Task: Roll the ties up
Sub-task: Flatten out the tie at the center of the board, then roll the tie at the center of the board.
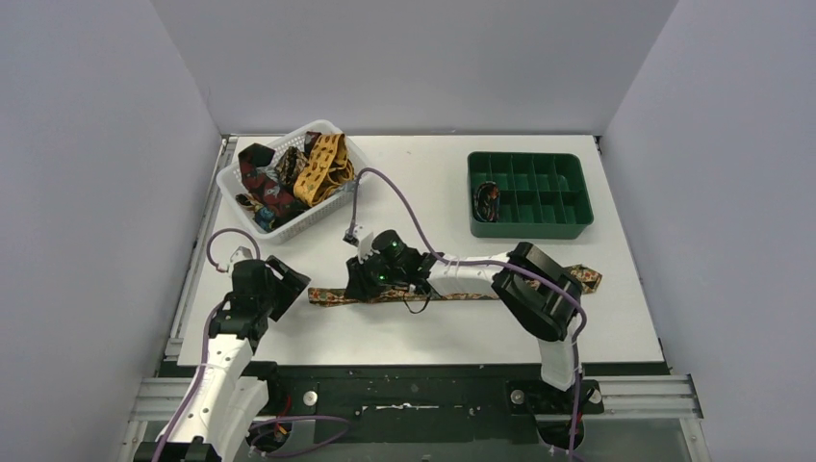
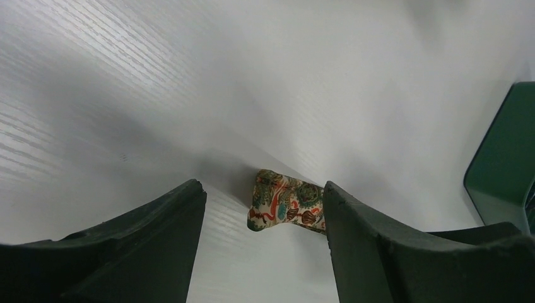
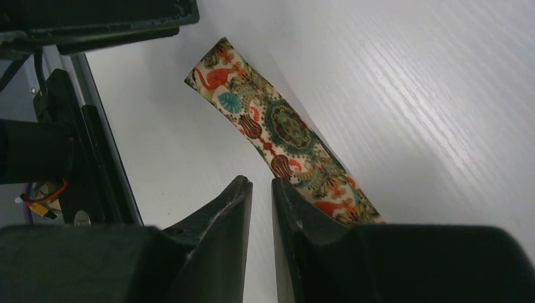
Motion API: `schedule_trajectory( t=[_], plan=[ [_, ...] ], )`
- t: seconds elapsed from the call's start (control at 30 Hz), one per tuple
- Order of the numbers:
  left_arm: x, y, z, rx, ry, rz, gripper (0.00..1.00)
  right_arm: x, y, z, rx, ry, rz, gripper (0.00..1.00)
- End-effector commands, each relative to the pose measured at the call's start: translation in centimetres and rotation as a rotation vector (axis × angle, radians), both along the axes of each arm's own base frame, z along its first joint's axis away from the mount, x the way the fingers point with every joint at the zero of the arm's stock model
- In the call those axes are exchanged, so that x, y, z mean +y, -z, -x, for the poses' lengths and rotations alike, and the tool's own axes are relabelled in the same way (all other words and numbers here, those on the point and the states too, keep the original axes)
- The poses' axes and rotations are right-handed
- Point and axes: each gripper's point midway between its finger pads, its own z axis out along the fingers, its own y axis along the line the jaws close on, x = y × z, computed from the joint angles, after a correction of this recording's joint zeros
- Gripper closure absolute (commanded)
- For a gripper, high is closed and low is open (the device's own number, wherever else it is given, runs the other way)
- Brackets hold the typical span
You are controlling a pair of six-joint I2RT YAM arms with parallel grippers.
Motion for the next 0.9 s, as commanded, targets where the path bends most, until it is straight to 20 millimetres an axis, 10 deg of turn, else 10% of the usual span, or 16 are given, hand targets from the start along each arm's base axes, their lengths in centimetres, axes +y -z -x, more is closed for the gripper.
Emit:
schedule_trajectory(
  t=[0.0, 0.87],
  plan=[
    [-0.5, 0.1, 0.1, 0.004, 0.008, 0.039, 0.35, 3.7, -3.6, -2.0, -0.043, 0.031, -0.124, 0.81],
    [-3.5, 2.6, 0.2, -0.090, 0.129, 0.170, 0.51, 4.6, 3.7, -0.7, 0.060, 0.010, 0.090, 0.89]
  ],
)
